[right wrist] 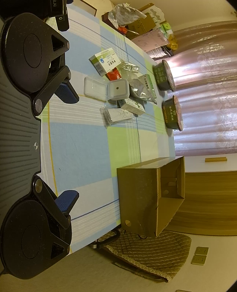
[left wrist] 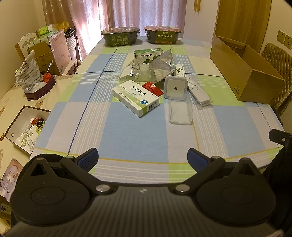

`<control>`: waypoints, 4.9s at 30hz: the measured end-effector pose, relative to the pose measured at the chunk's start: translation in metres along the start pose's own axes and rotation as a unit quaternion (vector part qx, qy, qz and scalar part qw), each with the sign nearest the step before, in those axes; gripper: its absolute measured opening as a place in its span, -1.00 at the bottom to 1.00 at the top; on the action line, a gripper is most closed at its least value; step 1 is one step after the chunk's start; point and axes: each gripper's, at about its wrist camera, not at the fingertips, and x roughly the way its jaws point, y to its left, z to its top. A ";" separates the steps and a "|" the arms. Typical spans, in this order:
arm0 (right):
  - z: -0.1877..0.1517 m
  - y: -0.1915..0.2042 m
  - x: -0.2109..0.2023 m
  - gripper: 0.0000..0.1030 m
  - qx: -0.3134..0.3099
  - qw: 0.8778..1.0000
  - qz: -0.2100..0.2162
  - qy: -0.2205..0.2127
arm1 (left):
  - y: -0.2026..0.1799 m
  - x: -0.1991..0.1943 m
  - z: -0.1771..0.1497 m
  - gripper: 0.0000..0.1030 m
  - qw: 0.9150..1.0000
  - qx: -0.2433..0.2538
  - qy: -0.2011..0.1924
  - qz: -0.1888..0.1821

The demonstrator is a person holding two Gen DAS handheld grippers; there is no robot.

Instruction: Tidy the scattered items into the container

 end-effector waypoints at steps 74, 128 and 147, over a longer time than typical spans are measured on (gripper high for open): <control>0.037 0.134 0.192 0.49 -0.055 0.992 0.078 0.081 | 0.091 0.160 0.114 0.98 0.995 -0.052 0.060 -0.055; 0.028 0.096 0.203 0.44 -0.081 0.992 0.076 0.064 | 0.062 0.205 0.106 0.33 0.984 0.065 0.150 -0.069; 0.029 0.101 0.190 0.13 -0.102 0.989 0.091 0.064 | 0.055 0.194 0.103 0.30 0.985 0.057 0.152 -0.061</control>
